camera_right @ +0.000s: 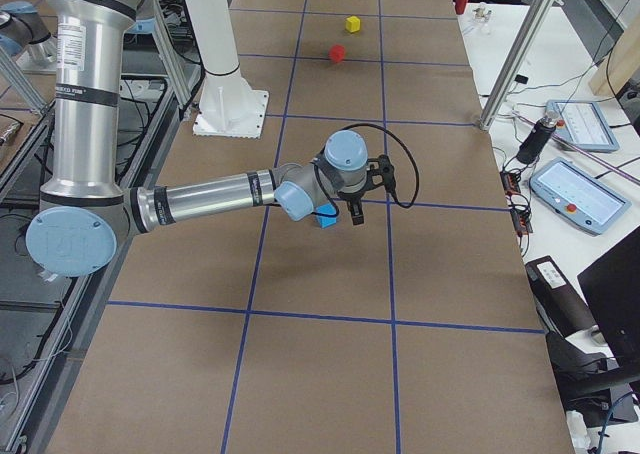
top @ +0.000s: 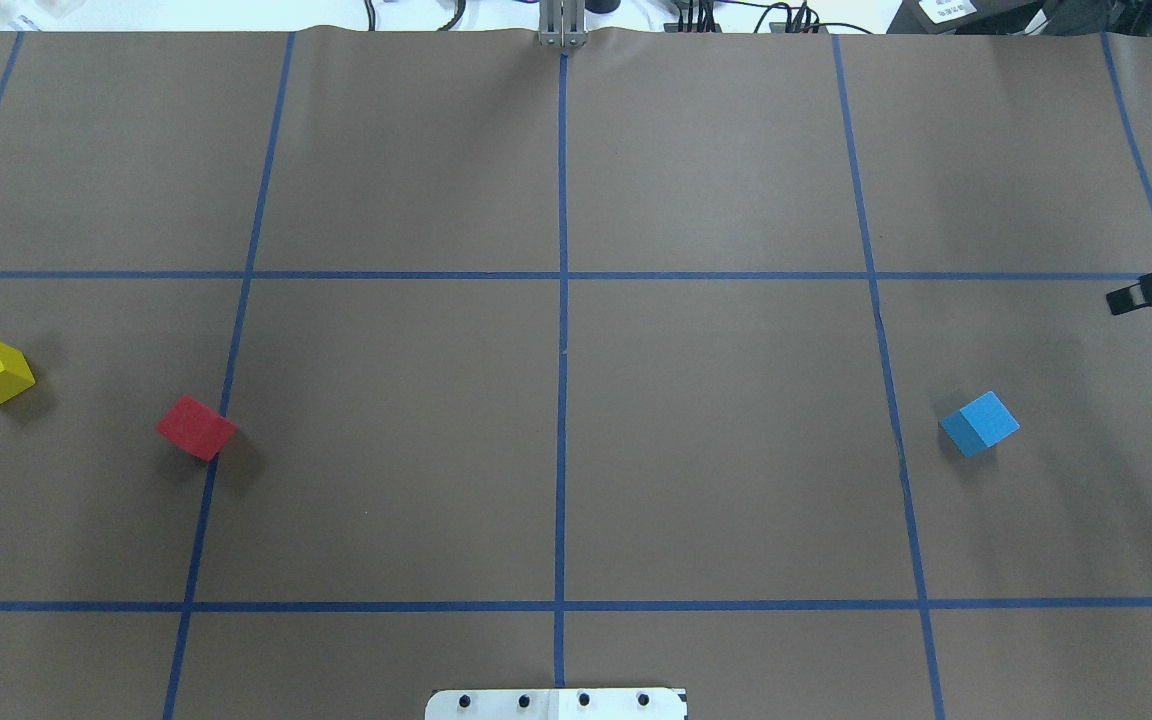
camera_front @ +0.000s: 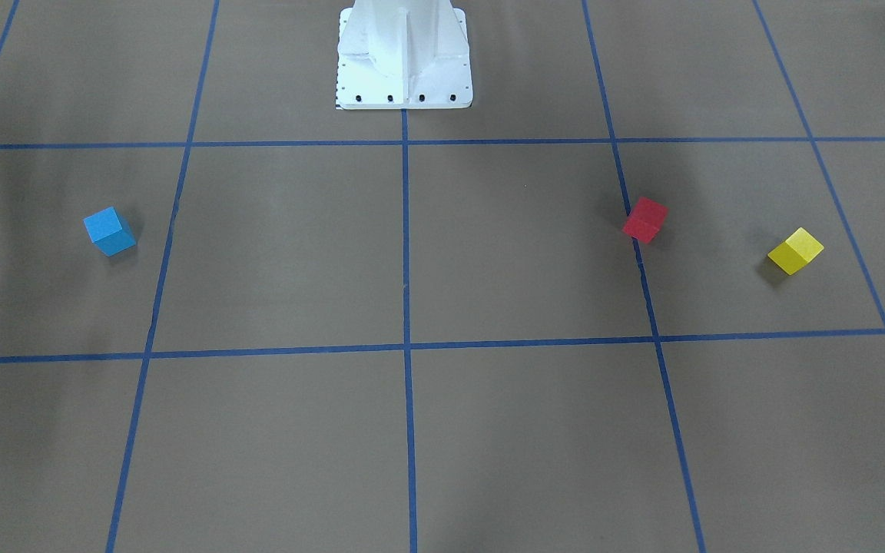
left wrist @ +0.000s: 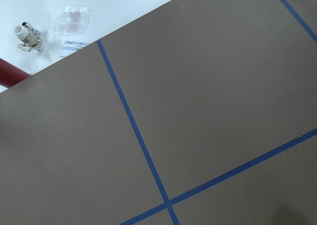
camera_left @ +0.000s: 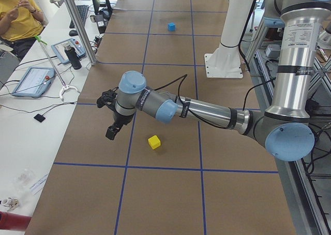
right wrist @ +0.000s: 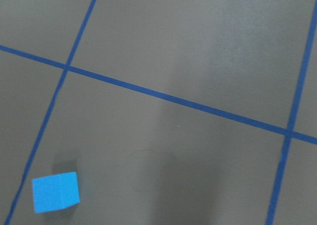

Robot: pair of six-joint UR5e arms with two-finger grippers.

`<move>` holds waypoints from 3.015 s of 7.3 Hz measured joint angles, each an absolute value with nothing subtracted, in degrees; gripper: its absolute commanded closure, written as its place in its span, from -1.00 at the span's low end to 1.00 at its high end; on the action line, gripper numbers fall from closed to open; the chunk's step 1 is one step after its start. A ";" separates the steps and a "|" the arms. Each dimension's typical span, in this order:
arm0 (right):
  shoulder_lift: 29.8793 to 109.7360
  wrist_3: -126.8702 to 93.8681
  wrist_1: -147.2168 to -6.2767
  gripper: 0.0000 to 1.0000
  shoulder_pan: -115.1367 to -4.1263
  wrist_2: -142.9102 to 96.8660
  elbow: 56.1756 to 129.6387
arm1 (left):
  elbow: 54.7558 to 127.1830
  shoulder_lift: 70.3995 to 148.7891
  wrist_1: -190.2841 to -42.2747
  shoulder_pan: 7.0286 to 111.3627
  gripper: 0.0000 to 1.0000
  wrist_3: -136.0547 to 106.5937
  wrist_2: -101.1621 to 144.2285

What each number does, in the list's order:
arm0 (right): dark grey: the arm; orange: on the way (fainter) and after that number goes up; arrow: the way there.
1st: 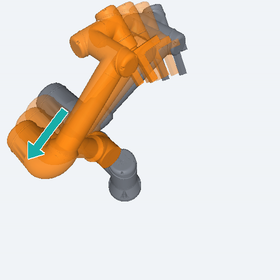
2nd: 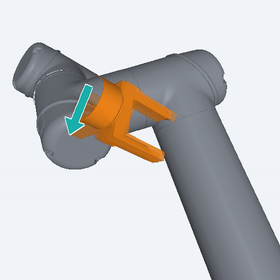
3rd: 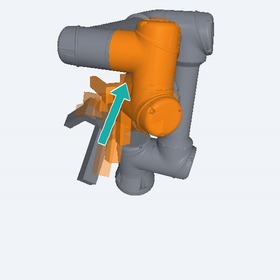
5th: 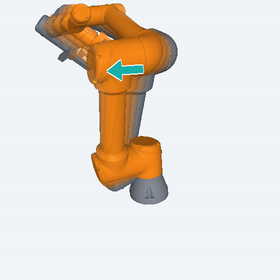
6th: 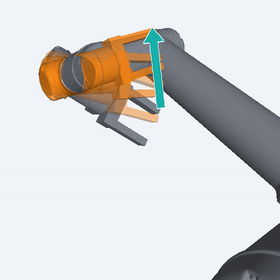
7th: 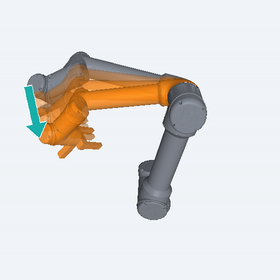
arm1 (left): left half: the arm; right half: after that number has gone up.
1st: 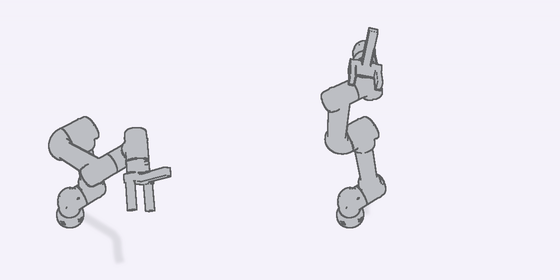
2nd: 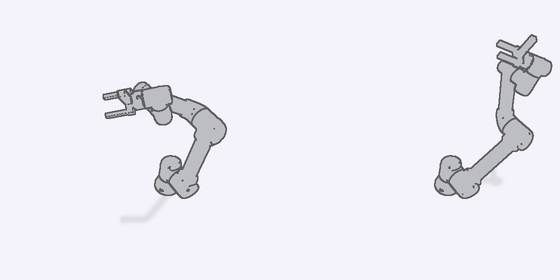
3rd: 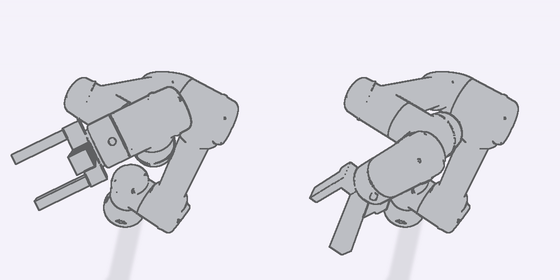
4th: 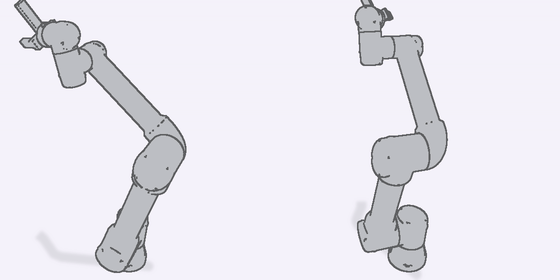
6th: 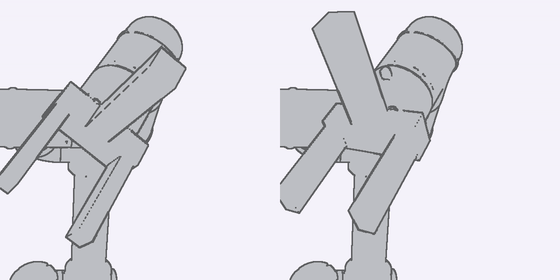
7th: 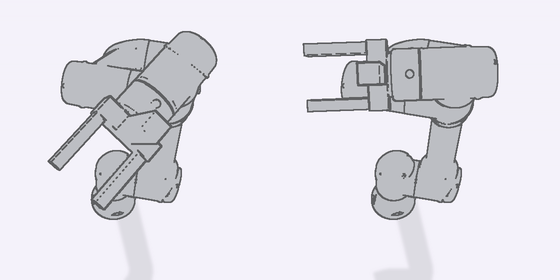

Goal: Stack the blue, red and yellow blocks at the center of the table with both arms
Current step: 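Move the right gripper down over the blue cube and grasp it, then carry the blue cube with the right gripper to the table center and release it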

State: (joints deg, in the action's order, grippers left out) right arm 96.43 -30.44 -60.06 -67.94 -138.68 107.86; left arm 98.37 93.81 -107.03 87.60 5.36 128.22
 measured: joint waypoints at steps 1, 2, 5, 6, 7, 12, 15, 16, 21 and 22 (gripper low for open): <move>96.89 -33.34 -58.19 -0.99 -61.25 -130.41 108.41 | 98.35 93.82 -107.07 87.57 -1.00 5.36 128.28; 97.20 -34.47 -57.55 -0.99 -55.20 -123.35 108.29 | 98.39 93.73 -107.13 87.55 -1.00 5.38 128.33; 97.33 -34.95 -56.78 -0.99 -44.44 -117.83 107.15 | 98.63 93.53 -107.22 87.54 -1.00 5.45 128.43; 97.59 -34.75 -56.67 -0.98 -43.22 -117.51 106.78 | 98.69 93.52 -107.22 87.54 -1.00 5.45 128.43; 97.76 -34.51 -56.63 -0.98 -42.49 -117.08 106.23 | 98.77 93.52 -107.23 87.54 -1.00 5.47 128.46; 96.69 -33.88 -56.62 1.00 -40.67 -115.65 103.79 | 98.82 93.52 -107.23 87.54 -1.00 5.53 128.50; 92.93 -35.17 -59.68 1.00 -41.08 -116.07 105.95 | 98.75 93.52 -107.23 87.54 -1.00 5.54 128.50; 88.94 -37.55 -64.29 1.00 -41.09 -116.02 106.01 | 98.65 93.50 -107.22 87.54 -1.00 5.54 128.50; 57.55 -58.60 -90.05 1.00 -37.05 -114.74 97.53 | 98.46 93.46 -107.17 87.54 -1.00 5.54 128.50; 51.89 -62.66 -90.36 1.00 -35.74 -113.56 92.56 | 98.42 93.45 -107.15 87.54 -1.00 5.52 128.50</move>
State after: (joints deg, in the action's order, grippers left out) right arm 51.89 -62.66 -90.36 -35.74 -113.56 92.56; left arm 98.42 93.45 -107.15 87.54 5.52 128.50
